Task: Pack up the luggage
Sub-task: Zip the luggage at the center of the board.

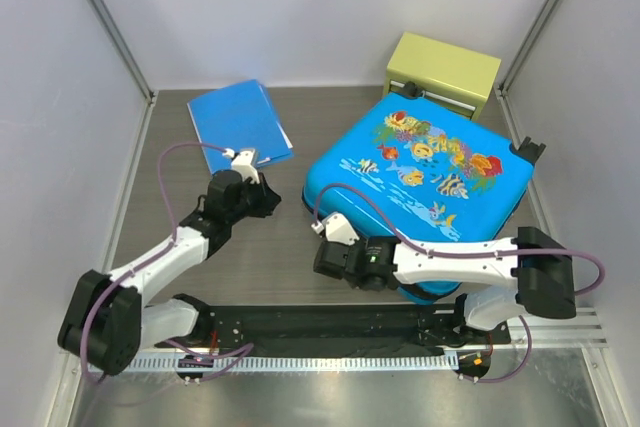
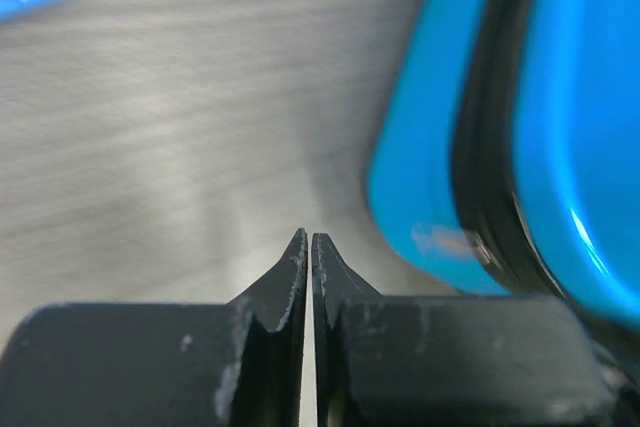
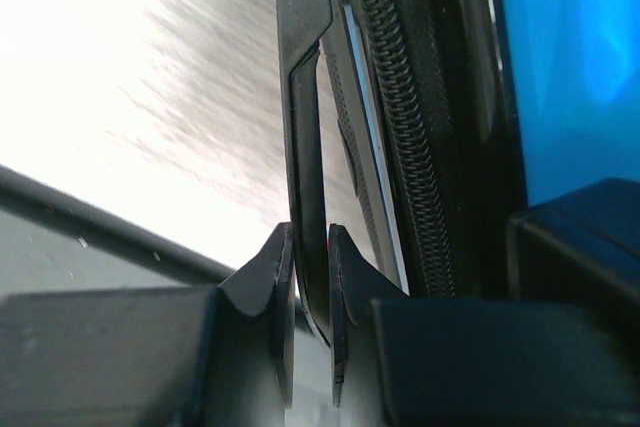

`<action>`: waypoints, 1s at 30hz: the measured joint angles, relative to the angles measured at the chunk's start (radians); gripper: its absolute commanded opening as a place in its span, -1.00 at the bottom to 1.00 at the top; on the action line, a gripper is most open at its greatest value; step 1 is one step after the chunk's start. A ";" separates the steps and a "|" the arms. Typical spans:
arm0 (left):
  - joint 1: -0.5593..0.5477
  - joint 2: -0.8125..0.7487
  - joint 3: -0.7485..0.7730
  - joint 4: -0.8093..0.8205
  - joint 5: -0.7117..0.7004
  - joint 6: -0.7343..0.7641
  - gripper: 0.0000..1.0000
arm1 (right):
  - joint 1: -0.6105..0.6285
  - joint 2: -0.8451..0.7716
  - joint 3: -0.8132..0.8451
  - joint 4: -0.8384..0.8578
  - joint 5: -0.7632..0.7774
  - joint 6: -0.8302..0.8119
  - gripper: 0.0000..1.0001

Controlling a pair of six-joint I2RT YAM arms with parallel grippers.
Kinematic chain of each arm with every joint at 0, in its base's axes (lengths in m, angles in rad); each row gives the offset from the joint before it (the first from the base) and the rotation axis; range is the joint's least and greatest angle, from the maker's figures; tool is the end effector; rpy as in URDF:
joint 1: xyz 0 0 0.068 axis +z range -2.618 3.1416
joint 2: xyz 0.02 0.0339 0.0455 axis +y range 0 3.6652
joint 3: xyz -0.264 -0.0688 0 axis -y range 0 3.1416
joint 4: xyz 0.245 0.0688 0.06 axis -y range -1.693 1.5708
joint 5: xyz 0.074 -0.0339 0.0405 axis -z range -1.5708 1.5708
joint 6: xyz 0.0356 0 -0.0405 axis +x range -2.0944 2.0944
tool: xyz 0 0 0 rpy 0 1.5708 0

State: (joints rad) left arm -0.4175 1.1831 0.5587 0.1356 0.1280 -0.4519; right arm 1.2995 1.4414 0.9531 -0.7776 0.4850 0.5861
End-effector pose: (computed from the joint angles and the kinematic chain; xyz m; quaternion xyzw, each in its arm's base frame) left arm 0.2272 -0.1057 0.2120 0.0182 0.8559 -0.2662 0.4430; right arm 0.0862 0.2481 0.2127 -0.3009 0.9118 -0.0202 0.2787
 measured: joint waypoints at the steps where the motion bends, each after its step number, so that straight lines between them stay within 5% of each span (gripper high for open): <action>1: -0.003 -0.026 -0.016 -0.001 0.018 -0.011 -0.75 | 0.000 -0.012 -0.006 -0.016 -0.004 0.009 -0.98; 2: -0.004 -0.054 -0.034 -0.001 0.040 -0.024 -0.52 | 0.000 -0.023 -0.011 -0.031 -0.008 0.017 -0.97; 7: -0.057 -0.154 -0.111 -0.003 0.116 -0.074 -0.08 | 0.000 -0.124 -0.071 -0.122 -0.027 0.054 -0.96; 10: -0.137 -0.166 -0.120 -0.006 0.150 -0.084 0.01 | 0.000 -0.187 -0.099 -0.127 -0.035 0.055 -0.95; 16: -0.223 -0.114 -0.101 -0.003 0.200 -0.061 0.08 | -0.005 -0.286 -0.131 -0.122 -0.046 0.056 -0.95; 30: -0.237 -0.003 -0.081 0.216 0.182 0.021 0.02 | -0.007 -0.422 -0.198 -0.296 -0.023 0.090 -0.96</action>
State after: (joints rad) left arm -0.6540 1.1801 0.4778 0.3511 0.3099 -0.4309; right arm 1.2926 1.0199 0.7555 -1.0733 0.4618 0.6762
